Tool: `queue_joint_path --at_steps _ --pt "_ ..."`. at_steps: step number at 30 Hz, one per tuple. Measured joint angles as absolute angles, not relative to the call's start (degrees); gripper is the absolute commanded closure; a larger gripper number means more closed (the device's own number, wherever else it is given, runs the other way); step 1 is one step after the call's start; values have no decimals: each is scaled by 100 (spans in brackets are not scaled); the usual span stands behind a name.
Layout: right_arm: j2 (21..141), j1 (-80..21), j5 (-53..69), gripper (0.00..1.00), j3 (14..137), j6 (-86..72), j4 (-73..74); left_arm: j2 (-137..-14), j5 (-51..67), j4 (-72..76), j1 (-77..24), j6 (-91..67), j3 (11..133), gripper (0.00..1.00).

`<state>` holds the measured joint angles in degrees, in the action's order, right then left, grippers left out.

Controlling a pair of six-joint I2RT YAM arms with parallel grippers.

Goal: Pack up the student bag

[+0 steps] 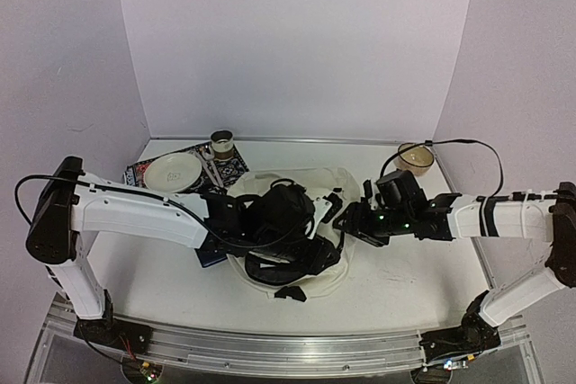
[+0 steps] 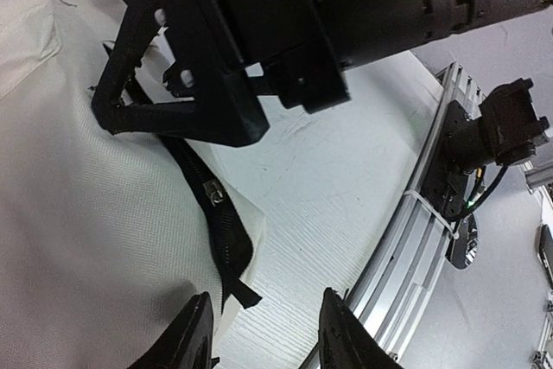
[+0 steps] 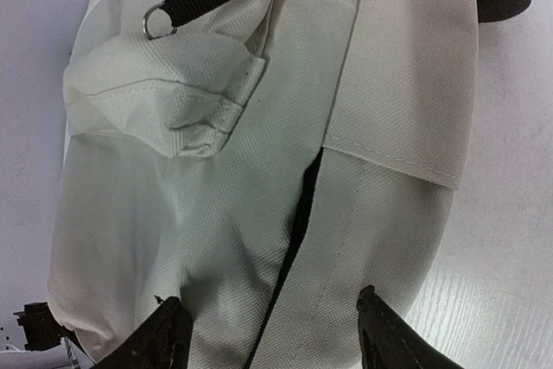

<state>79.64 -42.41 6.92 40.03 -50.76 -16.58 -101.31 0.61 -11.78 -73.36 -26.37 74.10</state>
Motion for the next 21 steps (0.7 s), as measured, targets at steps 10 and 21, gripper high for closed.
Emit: queue_joint_path --at_steps 10,21 --pt "7989 -4241 738 34 4003 -5123 -1787 -10549 -67 -1466 -7336 -2865 7752 62" --pt "8063 -4241 871 38 4003 -5235 -1916 -10912 -97 -1637 -7336 -2905 8131 66"
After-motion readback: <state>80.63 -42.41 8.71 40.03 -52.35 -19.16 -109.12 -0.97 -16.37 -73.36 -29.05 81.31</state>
